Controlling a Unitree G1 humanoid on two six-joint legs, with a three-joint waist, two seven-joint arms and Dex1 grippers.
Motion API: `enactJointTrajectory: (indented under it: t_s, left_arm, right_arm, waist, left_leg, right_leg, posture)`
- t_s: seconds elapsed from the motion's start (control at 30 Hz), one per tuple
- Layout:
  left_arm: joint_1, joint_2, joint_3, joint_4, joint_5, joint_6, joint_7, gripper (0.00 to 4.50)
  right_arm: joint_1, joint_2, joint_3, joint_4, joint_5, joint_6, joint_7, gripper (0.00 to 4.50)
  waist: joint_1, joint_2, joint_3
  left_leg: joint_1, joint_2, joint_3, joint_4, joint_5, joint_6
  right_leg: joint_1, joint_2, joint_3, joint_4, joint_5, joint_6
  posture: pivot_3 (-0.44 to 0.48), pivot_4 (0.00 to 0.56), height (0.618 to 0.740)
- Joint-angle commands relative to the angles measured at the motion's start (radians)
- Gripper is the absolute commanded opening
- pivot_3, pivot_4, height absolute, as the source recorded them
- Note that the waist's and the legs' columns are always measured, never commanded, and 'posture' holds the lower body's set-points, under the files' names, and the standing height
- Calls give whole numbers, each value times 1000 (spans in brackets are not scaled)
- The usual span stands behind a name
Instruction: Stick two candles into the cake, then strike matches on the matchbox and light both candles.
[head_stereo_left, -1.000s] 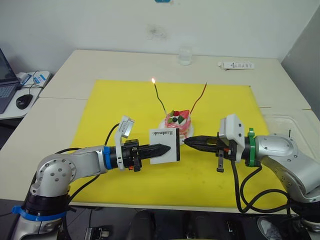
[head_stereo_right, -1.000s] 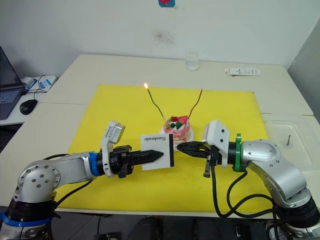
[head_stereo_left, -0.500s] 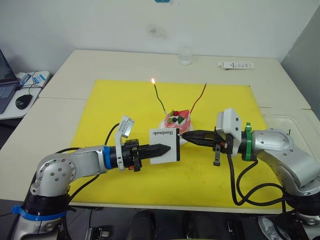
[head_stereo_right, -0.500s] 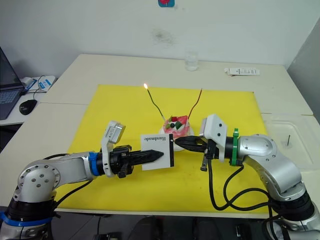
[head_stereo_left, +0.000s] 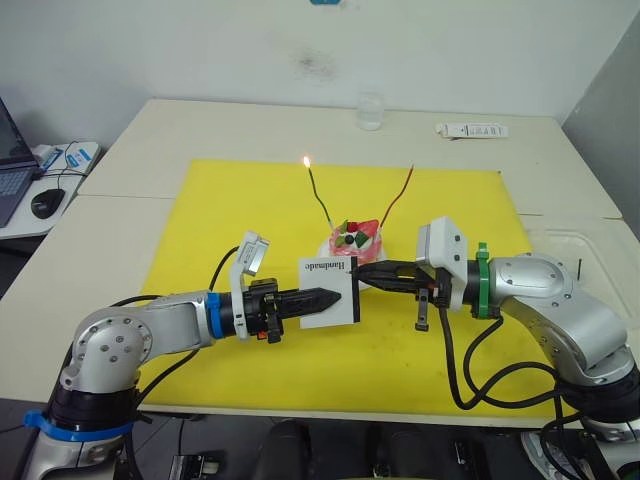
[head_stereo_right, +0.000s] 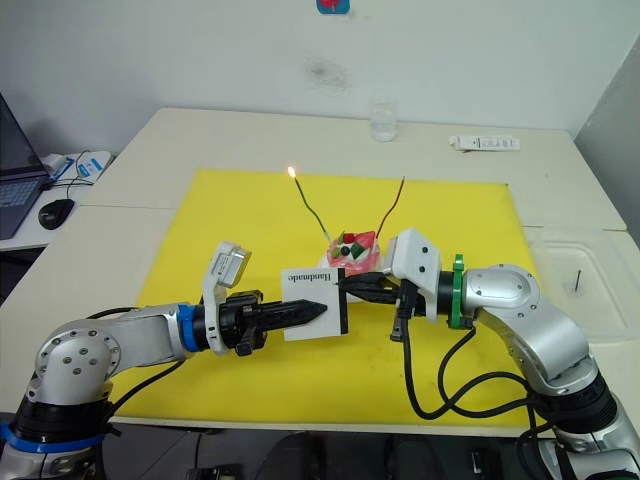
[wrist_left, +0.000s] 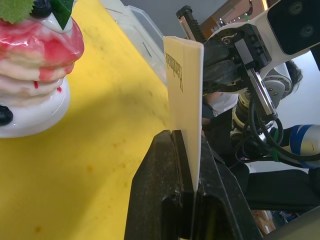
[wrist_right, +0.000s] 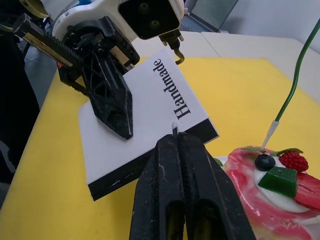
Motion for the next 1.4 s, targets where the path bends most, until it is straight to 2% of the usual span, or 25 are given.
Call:
enactJointTrajectory:
  t_s: [0.03, 0.27, 0.9, 1.4]
  left_arm:
    - [5, 12, 27, -29, -22, 0, -7, 0]
    - [5, 19, 30, -21, -21, 1, -9, 0]
    - [-10, 24, 30, -15, -19, 11, -19, 0]
    - [4, 24, 36, -24, -21, 11, -15, 0]
  right_arm:
    - [-15, 1, -36, -21, 30, 13, -3, 66]
    - [21, -31, -94, -57, 104, 33, 25, 66]
    - [61, -34, -32, -8, -9, -63, 40, 66]
    - [61, -21, -49, -33, 12, -55, 48, 66]
  waist:
    - [0, 0, 0]
    - [0, 0, 0]
    - [0, 0, 0]
    - [0, 0, 0]
  left_leg:
    - [0, 0, 0, 0, 0, 0]
    - [0, 0, 0, 0, 0, 1]
    - [0, 0, 0, 0, 0, 0]
    - [0, 0, 0, 0, 0, 0]
  right_leg:
    - [0, 0, 0, 0, 0, 0]
    - [0, 0, 0, 0, 0, 0]
    - [0, 0, 0, 0, 0, 0]
    - [0, 0, 0, 0, 0, 0]
  posture:
    - [0, 150, 740]
    - [0, 150, 740]
    - [0, 150, 740]
    - [0, 150, 740]
